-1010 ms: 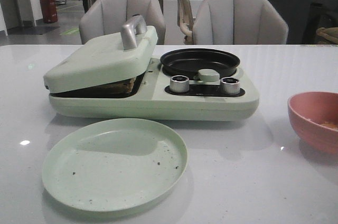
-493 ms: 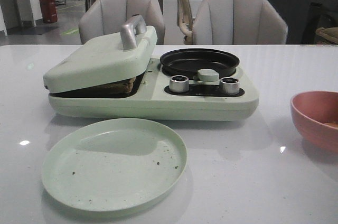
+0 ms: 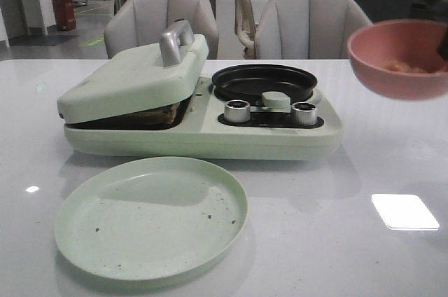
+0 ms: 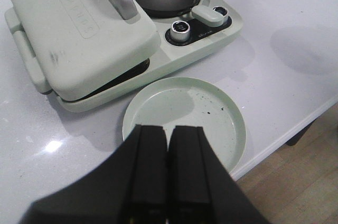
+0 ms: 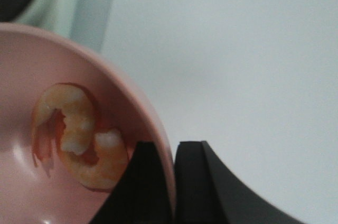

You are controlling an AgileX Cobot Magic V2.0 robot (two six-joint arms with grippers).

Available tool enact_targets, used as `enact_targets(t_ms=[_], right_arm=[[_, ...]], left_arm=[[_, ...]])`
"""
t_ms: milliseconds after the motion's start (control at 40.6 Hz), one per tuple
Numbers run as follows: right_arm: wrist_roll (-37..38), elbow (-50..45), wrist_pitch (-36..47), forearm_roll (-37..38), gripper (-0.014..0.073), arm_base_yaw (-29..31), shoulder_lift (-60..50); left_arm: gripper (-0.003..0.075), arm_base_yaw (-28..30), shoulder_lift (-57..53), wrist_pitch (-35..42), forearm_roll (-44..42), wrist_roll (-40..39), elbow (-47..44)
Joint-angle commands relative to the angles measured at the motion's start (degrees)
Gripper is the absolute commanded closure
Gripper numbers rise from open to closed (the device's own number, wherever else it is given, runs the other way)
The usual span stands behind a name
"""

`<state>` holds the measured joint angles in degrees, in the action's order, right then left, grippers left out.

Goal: Make breakfast with bread and shrimp
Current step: 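Grasp the rim of the pink bowl with the right gripper, then lift the bowl over the black pan and tip the shrimp in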

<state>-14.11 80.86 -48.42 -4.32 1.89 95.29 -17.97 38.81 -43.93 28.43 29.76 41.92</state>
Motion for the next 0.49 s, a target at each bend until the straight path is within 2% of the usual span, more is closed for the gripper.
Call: enact_targets(t_ms=[0,99,246,468], right_arm=[[-0.2,8.5,1.2,6.3,0.0549,-6.2,-2.4],[3.3,14.6,1.5,15.9,0.0549,-12.9,-0.4],[13.3,22.3,1.4,39.9,0.0549,-23.0,4.5],[29.4,25.7,-0.4,72.4,0.0549,-31.5,11.1]], left_arm=[[0.062,-0.5,-0.1,4.0,1.6,0.0,1.5],[0.062,-0.5,-0.1,4.0,1.6,0.0,1.5],[0.062,-0.5,-0.1,4.0,1.5,0.0,1.5],[0.062,-0.5,-0.1,4.0,1.3,0.0,1.5]])
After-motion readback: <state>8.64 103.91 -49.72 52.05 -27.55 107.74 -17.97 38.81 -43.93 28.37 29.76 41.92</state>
